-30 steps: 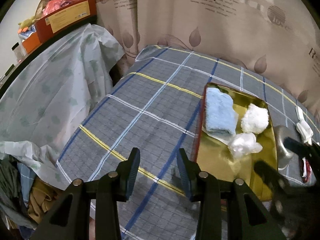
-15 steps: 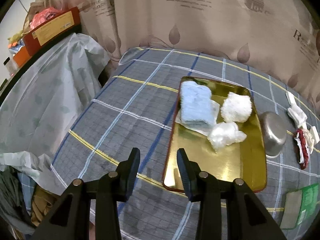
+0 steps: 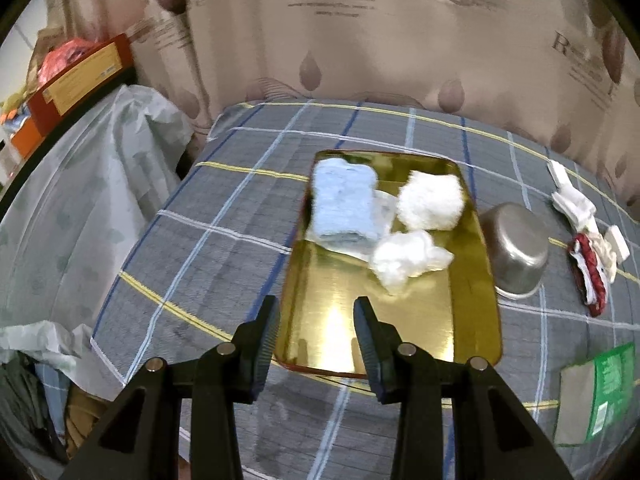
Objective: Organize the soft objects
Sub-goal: 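Move the right gripper to the white foam block and grasp it, then grasp the red-and-white printed cloth with the left gripper while the right gripper holds the foam block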
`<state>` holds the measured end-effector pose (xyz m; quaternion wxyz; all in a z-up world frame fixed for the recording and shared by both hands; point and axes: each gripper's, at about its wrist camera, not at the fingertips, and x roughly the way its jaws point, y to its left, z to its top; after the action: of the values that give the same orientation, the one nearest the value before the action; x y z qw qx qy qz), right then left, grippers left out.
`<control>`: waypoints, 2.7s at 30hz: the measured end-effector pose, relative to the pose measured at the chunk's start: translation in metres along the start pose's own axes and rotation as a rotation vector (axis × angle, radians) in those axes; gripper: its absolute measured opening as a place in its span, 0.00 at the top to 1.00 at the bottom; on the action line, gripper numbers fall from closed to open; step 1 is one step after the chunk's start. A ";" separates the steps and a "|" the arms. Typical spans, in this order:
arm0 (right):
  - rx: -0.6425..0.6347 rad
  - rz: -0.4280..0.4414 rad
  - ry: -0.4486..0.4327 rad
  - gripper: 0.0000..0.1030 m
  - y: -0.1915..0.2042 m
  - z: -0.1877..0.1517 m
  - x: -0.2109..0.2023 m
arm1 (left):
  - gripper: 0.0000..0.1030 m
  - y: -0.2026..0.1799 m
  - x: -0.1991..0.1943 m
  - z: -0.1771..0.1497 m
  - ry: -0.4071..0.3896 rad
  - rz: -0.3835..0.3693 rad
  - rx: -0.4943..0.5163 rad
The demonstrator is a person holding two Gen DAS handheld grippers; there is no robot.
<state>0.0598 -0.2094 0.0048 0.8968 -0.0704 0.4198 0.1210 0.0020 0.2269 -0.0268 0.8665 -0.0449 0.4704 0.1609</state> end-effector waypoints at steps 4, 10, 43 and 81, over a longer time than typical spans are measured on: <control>0.024 -0.018 -0.006 0.02 -0.044 -0.008 0.024 | 0.62 -0.016 -0.004 -0.001 0.008 -0.034 0.020; 0.061 -0.026 0.017 0.02 -0.084 -0.010 0.074 | 0.62 -0.054 -0.006 0.002 0.038 -0.075 0.094; 0.061 -0.051 0.047 0.35 -0.104 -0.004 0.173 | 0.62 -0.247 0.017 0.026 0.157 -0.303 0.371; 0.252 -0.021 -0.004 0.35 -0.095 -0.095 0.110 | 0.54 -0.347 0.099 0.039 0.390 -0.433 0.288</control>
<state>0.0842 -0.3048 -0.1376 0.9006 0.0385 0.4290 0.0580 0.1944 -0.0688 -0.1132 0.7714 -0.0507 0.6252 -0.1069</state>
